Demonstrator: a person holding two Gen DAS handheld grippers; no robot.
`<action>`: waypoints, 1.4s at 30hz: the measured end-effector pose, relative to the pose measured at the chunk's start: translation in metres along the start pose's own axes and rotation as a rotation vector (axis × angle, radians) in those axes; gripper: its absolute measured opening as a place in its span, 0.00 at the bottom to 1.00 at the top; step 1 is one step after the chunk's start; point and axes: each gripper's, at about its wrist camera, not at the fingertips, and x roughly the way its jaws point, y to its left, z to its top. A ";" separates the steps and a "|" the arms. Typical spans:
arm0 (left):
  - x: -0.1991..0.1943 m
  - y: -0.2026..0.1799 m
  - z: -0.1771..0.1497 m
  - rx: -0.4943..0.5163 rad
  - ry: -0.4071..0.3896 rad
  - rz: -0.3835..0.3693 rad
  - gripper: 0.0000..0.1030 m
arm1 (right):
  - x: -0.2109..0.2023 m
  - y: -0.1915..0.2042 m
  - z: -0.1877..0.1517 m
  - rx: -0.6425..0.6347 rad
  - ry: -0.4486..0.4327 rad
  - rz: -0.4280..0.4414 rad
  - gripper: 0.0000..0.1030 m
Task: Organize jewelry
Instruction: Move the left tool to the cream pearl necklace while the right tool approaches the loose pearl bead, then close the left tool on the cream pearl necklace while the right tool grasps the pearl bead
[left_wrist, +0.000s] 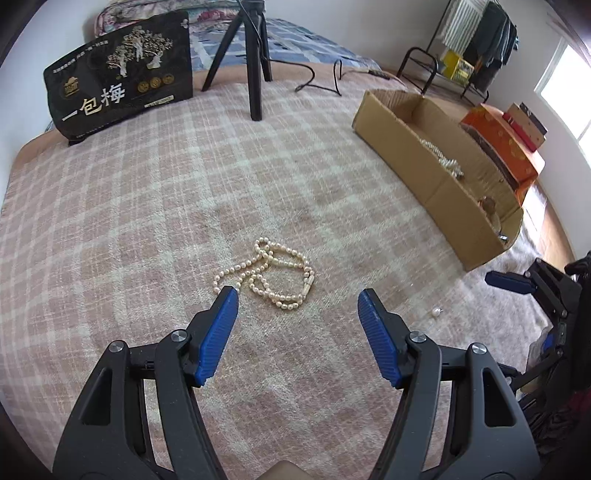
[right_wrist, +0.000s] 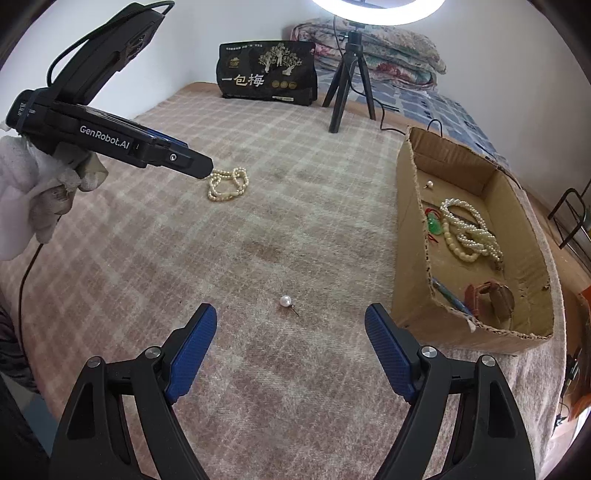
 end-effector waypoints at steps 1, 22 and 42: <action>0.004 -0.001 0.000 0.015 0.006 0.005 0.67 | 0.003 0.000 0.001 0.001 0.002 0.002 0.80; 0.056 0.007 0.008 0.122 0.060 0.101 0.67 | 0.038 -0.004 0.011 -0.101 0.068 0.044 0.53; 0.052 0.024 0.009 0.045 0.047 0.097 0.13 | 0.041 -0.009 0.009 -0.070 0.098 0.140 0.30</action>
